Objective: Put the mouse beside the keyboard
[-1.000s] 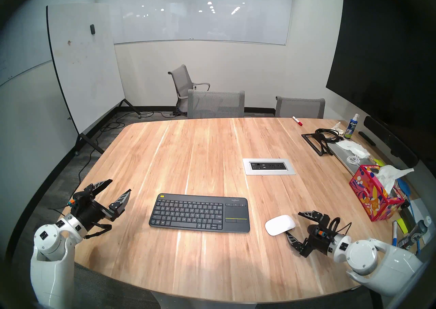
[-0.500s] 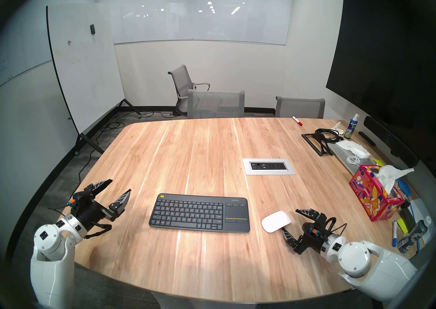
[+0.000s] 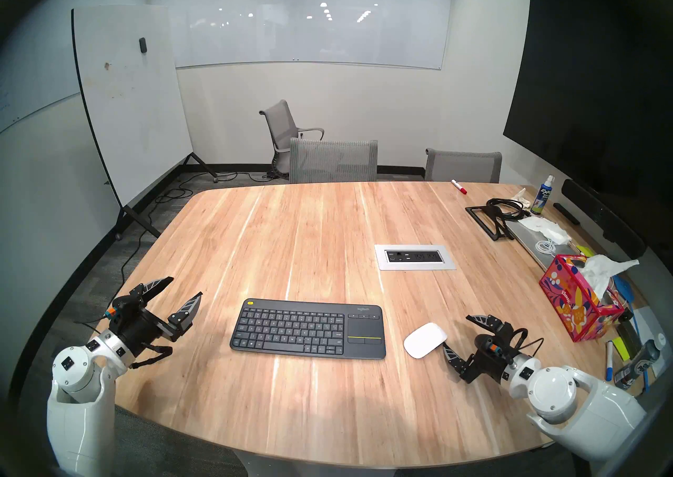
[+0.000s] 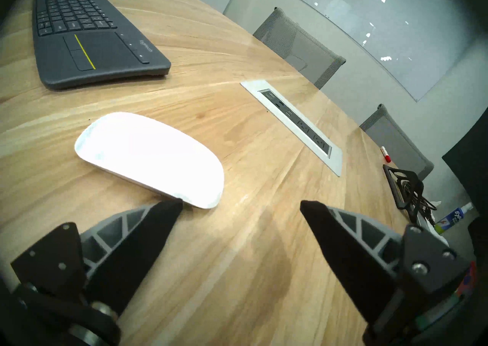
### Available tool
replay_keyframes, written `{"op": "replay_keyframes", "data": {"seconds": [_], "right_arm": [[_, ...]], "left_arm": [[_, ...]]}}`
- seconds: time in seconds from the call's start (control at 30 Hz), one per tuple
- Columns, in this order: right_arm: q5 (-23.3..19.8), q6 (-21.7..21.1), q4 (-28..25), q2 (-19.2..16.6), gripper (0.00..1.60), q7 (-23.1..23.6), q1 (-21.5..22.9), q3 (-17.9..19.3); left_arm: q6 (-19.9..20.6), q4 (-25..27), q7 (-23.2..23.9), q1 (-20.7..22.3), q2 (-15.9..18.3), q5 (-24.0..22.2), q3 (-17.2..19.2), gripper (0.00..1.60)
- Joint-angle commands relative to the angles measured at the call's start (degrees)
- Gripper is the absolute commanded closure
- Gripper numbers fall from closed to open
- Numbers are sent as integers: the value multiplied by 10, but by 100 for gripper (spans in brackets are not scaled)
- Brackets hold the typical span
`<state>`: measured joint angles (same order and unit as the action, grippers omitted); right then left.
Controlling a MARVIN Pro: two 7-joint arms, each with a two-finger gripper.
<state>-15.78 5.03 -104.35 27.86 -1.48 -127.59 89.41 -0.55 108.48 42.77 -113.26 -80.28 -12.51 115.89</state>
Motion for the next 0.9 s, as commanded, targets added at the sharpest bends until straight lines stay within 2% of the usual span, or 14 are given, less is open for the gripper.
{"op": "replay_keyframes", "data": {"seconds": [0.0, 0.4, 0.87], "right_arm": [[1, 6, -4, 0, 0, -2, 1, 3], [-3, -2, -3, -5, 0, 1, -5, 4], [4, -18, 31, 16, 0, 13, 82, -54]], "left_arm": [[-1, 9, -1, 0, -1, 1, -1, 0], [-1, 9, -1, 0, -1, 1, -1, 0], [-1, 9, 0, 0, -1, 1, -1, 0]]}}
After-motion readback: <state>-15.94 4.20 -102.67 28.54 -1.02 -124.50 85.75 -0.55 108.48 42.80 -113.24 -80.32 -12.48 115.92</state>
